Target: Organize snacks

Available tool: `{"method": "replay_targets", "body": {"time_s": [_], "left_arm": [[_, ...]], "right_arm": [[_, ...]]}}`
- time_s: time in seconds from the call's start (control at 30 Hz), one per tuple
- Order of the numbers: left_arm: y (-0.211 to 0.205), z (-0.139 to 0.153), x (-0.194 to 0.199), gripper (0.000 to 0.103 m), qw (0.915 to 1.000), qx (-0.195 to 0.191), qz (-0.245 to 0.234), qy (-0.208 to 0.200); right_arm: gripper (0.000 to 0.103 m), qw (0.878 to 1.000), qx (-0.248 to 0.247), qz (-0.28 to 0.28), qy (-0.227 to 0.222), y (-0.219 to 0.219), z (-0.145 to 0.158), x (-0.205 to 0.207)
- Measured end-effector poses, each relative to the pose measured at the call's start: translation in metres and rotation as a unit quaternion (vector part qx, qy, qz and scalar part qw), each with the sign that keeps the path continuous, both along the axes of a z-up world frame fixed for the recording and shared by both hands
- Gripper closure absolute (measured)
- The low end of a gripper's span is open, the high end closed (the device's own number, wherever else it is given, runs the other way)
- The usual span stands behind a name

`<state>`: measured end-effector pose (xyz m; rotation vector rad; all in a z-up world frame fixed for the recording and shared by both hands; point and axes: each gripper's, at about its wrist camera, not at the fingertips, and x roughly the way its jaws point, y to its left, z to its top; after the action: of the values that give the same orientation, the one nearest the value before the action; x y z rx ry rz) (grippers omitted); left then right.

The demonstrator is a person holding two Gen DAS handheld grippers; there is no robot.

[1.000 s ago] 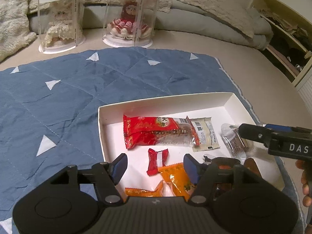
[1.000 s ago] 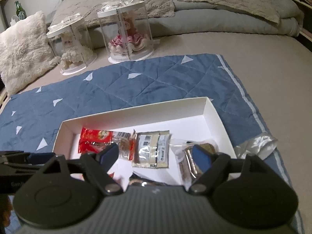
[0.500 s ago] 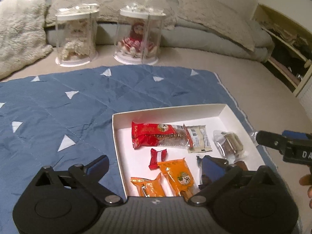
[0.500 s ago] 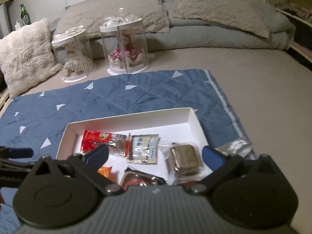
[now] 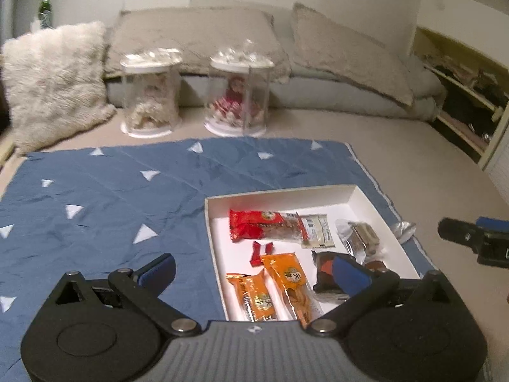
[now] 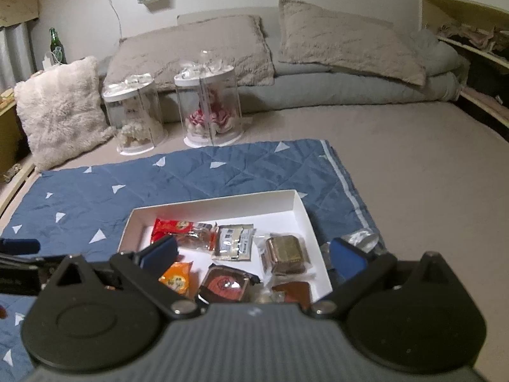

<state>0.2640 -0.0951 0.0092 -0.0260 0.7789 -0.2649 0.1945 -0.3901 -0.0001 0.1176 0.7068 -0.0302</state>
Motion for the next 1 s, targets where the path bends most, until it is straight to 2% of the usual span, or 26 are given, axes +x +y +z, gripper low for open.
{"method": "replay_targets", "body": {"time_s": [0.1,0.23,0.57,1.0], "left_arm": [[0.008,0.01,-0.019,0.0,0.9995,-0.011,0.024,-0.015],[0.017,0.019,-0.042,0.0,0.9988,-0.026,0.038,-0.013],[0.022,0.027,-0.103,0.0,0.9957,0.03,0.064,-0.06],[0.021,0.011,-0.164,0.0,0.9935,0.047,0.044,-0.094]], "right_arm": [[0.0,1.0,-0.003,0.001,-0.013,0.0,0.007,-0.017],[0.0,1.0,-0.005,0.001,-0.03,0.0,0.013,-0.037],[0.0,0.997,-0.002,-0.004,-0.073,0.0,0.02,-0.089],[0.0,0.995,-0.033,0.034,-0.091,0.013,0.01,-0.149]]}}
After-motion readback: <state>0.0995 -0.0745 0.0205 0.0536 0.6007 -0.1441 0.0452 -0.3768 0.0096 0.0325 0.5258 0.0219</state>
